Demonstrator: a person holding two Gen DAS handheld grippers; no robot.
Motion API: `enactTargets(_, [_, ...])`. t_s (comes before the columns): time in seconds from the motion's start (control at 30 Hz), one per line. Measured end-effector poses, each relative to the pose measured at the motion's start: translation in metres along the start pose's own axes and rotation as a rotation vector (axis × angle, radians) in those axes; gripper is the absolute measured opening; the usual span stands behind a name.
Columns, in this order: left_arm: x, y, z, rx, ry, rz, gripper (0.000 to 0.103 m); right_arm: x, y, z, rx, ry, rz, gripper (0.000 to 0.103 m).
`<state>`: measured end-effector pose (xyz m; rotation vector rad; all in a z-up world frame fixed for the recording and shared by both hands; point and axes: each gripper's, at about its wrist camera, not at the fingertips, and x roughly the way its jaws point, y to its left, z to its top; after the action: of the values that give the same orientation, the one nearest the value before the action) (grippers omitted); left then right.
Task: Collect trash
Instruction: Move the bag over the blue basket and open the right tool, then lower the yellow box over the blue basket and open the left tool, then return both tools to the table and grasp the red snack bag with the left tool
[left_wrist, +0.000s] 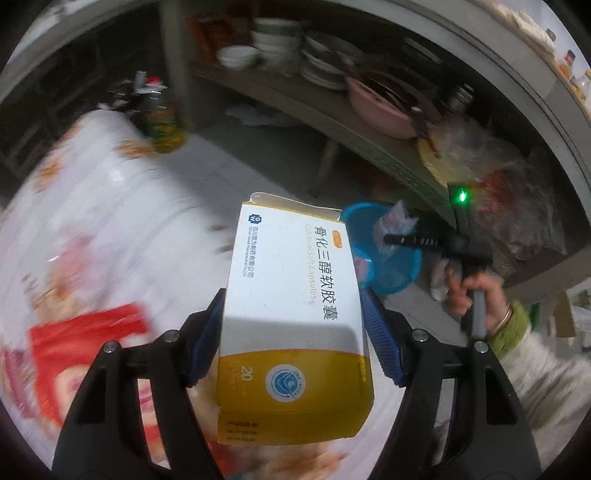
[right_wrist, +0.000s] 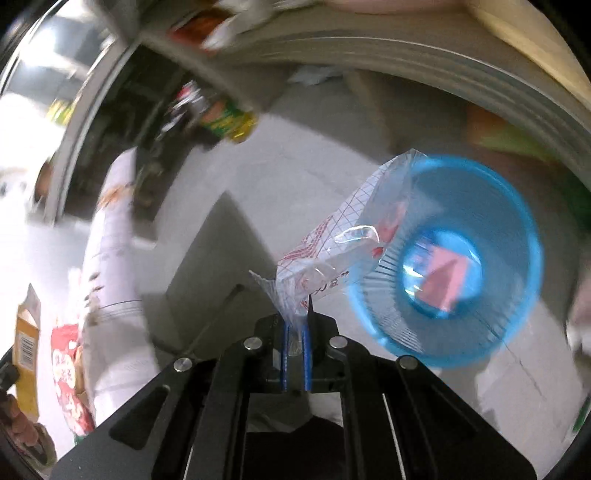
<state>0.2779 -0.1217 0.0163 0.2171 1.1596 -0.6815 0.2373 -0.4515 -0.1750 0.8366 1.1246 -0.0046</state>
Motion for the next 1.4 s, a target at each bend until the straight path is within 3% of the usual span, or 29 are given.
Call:
enactTargets(0.17, [0.076,-0.060,0.041,0.026,0.135,-0.066,0.068,0.015,-0.083,-0.015,0.180,-0.018,-0.031,0.007])
enactTargets(0.27, [0.133,-0.092,0.058,0.004,0.236,-0.108,0.069,0.033,-0.110,-0.018,0.241,-0.011,-0.062,0.007])
enactTargets(0.37, [0.185,-0.122,0.071,0.012,0.286,-0.124,0.072,0.050,-0.127,-0.012,0.255,-0.025,-0.121,0.013])
enactTargets(0.47, [0.235,-0.144,0.078,0.008,0.319,-0.143,0.085,0.061,-0.138,-0.001,0.267,-0.020,-0.132,0.037])
enactTargets(0.53, [0.260,-0.151,0.079,-0.021,0.335,-0.144,0.085,0.063,-0.148,0.001,0.285,-0.031,-0.156,0.056])
enactTargets(0.67, [0.285,-0.152,0.077,-0.130,0.344,-0.169,0.085,0.057,-0.162,-0.001,0.322,-0.060,-0.167,0.064])
enactTargets(0.8, [0.279,-0.142,0.068,-0.165,0.364,-0.190,0.085,0.050,-0.164,-0.012,0.344,-0.071,-0.154,0.064])
enactTargets(0.97, [0.237,-0.132,0.069,-0.171,0.295,-0.202,0.085,0.036,-0.150,-0.030,0.328,-0.087,-0.134,0.064])
enactTargets(1.07, [0.197,-0.132,0.060,-0.142,0.226,-0.220,0.085,0.020,-0.137,-0.046,0.317,-0.106,-0.107,0.071])
enactTargets(1.2, [0.137,-0.133,0.038,-0.089,0.129,-0.204,0.085,-0.001,-0.111,-0.060,0.255,-0.113,-0.090,0.073])
enactTargets(1.4, [0.043,-0.124,-0.007,-0.061,-0.079,-0.165,0.085,-0.046,-0.066,-0.072,0.175,-0.162,-0.009,0.073])
